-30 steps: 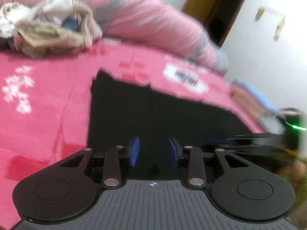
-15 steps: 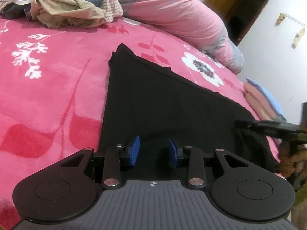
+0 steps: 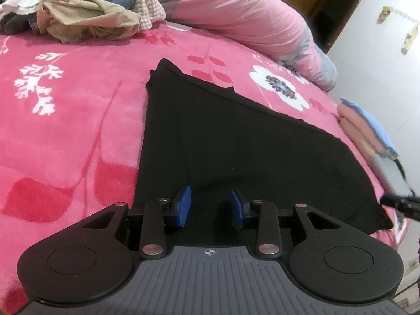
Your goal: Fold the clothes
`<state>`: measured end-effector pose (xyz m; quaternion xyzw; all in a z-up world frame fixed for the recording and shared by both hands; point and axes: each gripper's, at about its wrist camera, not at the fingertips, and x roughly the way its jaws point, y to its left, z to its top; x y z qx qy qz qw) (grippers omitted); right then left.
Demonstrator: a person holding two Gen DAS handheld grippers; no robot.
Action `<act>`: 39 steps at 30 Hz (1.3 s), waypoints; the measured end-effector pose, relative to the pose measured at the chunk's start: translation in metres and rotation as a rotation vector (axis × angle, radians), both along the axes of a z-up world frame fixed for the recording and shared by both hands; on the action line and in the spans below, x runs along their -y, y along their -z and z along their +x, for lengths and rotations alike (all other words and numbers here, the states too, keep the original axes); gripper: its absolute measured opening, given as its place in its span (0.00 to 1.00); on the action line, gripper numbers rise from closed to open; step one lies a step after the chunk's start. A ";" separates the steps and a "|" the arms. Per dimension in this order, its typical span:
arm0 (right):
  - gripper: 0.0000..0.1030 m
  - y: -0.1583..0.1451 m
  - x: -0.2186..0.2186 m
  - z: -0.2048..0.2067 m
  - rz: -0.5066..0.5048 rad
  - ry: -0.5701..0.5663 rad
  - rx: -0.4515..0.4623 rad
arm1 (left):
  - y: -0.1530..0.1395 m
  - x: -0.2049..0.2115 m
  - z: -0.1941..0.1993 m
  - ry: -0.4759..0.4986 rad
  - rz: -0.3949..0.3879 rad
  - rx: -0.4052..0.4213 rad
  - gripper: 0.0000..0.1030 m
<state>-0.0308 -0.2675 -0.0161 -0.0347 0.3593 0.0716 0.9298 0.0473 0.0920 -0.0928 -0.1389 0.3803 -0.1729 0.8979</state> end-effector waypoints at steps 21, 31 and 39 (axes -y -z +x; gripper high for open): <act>0.19 0.014 0.040 -0.045 -0.035 0.150 -0.073 | -0.019 0.009 -0.017 -0.005 0.032 0.050 0.37; 0.19 0.000 0.072 -0.081 0.120 0.268 -0.072 | -0.031 0.037 -0.027 0.109 0.024 0.112 0.37; 0.13 0.025 0.117 -0.059 0.515 0.359 -0.116 | -0.023 0.106 -0.044 0.356 0.079 0.167 0.38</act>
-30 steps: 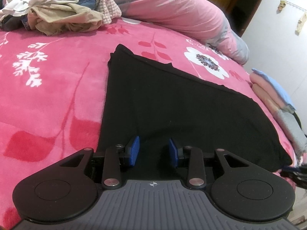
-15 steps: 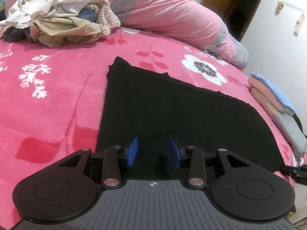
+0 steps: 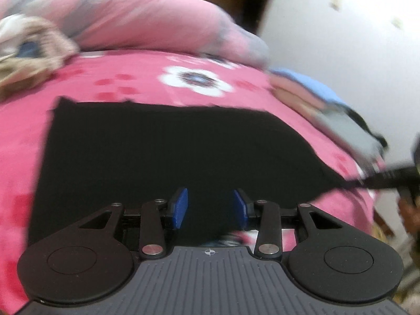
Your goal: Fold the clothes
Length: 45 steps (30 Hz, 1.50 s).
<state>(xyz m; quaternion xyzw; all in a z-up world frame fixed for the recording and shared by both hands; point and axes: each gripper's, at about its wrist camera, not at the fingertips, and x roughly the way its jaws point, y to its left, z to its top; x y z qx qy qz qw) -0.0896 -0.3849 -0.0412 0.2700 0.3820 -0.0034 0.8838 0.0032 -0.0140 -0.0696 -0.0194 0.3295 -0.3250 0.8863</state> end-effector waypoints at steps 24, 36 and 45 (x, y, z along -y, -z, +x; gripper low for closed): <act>0.05 -0.024 -0.023 -0.015 -0.484 -0.276 0.146 | 0.019 0.022 0.007 0.085 0.031 -0.077 0.38; 0.14 -0.013 -0.083 0.002 -0.818 -0.679 0.160 | 0.020 0.026 0.005 0.090 0.049 -0.063 0.38; 0.08 -0.003 -0.076 0.004 -0.826 -0.831 0.060 | 0.021 0.026 0.007 0.086 0.051 -0.073 0.38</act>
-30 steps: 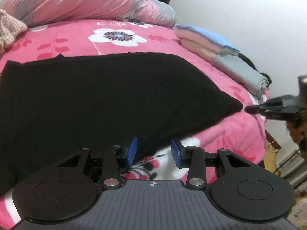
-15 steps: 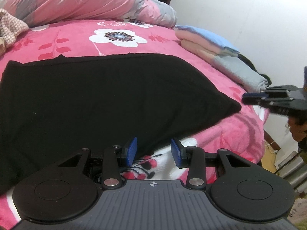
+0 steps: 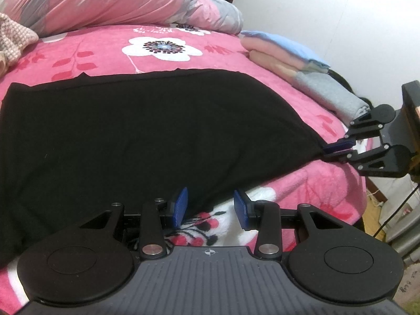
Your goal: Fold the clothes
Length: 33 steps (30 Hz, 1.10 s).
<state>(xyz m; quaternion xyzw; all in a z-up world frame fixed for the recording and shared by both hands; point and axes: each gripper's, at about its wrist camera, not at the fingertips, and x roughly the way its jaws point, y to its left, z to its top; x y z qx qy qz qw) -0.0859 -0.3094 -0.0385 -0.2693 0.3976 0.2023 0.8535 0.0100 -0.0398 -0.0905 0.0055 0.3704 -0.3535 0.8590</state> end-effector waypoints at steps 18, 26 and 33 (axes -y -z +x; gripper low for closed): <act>0.04 -0.041 0.002 0.016 0.345 0.106 0.102 | -0.011 -0.004 -0.003 0.027 -0.044 0.005 0.38; 0.03 0.010 -0.005 0.006 0.271 0.207 -0.013 | 0.004 0.008 0.001 0.069 -0.080 -0.042 0.37; 0.04 -0.034 -0.009 0.016 0.393 0.227 0.100 | 0.009 0.012 0.001 0.068 -0.106 -0.071 0.37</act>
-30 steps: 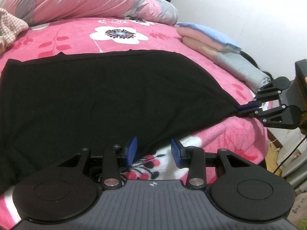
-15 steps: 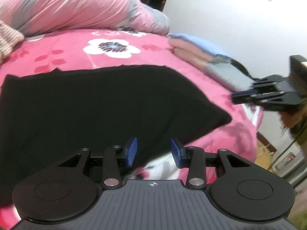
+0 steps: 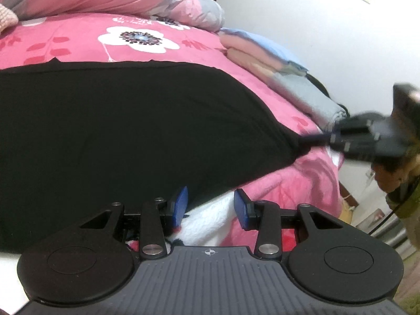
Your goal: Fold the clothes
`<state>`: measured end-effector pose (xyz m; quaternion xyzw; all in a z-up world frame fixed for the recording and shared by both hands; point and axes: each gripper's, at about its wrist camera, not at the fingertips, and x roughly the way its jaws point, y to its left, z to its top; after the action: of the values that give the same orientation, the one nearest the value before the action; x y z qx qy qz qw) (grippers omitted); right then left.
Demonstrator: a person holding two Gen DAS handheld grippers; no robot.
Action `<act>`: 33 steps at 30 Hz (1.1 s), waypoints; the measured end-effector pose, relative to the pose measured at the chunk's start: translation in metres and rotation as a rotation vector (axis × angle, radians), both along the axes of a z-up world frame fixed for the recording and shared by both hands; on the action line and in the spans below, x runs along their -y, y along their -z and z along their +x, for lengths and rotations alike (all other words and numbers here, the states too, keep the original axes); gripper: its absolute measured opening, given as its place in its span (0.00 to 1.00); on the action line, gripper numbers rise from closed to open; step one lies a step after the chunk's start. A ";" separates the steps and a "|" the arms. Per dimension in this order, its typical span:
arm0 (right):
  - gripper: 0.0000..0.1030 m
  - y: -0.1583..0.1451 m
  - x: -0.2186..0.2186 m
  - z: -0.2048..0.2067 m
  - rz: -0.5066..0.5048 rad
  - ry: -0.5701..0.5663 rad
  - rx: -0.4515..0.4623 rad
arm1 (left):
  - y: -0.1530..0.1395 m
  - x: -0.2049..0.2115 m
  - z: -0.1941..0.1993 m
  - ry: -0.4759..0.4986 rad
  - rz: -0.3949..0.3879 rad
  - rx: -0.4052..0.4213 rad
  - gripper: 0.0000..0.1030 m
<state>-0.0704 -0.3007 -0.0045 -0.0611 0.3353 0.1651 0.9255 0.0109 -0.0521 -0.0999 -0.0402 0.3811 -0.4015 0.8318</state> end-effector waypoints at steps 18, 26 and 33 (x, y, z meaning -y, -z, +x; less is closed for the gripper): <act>0.06 0.010 0.017 0.012 0.184 0.197 0.017 | 0.001 -0.006 -0.003 -0.019 -0.017 -0.006 0.38; 0.04 0.043 0.069 0.001 0.269 0.387 -0.083 | 0.003 -0.009 -0.009 -0.030 -0.016 0.007 0.38; 0.07 0.017 0.078 -0.012 0.329 0.467 0.016 | -0.013 -0.033 -0.010 -0.107 -0.032 0.028 0.38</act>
<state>-0.0821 -0.3787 -0.0214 0.1674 0.3018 -0.0011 0.9386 0.0006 -0.0195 -0.0872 -0.0682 0.3606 -0.3627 0.8566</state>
